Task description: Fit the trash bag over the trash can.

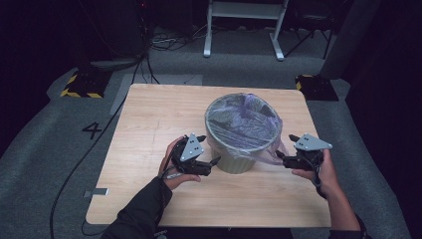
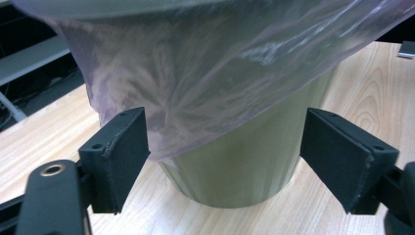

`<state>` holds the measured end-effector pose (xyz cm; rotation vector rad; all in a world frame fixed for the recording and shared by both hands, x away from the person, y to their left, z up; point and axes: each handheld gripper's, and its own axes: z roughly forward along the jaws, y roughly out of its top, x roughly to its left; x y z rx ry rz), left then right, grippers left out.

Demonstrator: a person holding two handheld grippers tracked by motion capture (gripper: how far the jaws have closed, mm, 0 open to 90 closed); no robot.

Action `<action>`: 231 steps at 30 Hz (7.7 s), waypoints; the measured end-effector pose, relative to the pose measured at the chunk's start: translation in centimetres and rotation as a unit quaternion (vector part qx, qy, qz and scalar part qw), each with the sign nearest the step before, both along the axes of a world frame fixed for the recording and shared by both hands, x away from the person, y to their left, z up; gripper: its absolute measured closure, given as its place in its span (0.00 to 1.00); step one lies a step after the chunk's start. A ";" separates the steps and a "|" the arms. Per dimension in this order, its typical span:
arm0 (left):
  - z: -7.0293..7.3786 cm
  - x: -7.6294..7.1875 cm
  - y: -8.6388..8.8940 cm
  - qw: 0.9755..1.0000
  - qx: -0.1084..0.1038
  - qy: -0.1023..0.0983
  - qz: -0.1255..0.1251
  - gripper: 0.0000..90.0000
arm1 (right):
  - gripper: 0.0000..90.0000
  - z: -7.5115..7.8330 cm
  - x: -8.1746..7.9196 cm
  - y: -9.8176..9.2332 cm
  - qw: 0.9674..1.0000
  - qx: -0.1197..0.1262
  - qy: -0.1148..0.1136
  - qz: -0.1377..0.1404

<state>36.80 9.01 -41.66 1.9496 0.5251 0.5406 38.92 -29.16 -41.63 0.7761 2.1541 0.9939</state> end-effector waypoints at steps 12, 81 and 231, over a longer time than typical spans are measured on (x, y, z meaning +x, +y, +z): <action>0.6 0.4 -0.2 1.000 0.019 -0.015 0.009 0.81 | 0.38 2.7 -2.1 0.0 0.997 0.019 -0.072 0.006; -7.4 0.8 2.9 0.981 0.090 0.172 -0.012 0.19 | 0.85 -8.2 2.5 -2.8 0.990 0.058 0.132 -0.003; -8.7 -1.1 3.8 0.981 0.106 0.165 0.008 0.17 | 0.25 8.9 4.8 7.9 0.990 0.057 0.067 0.112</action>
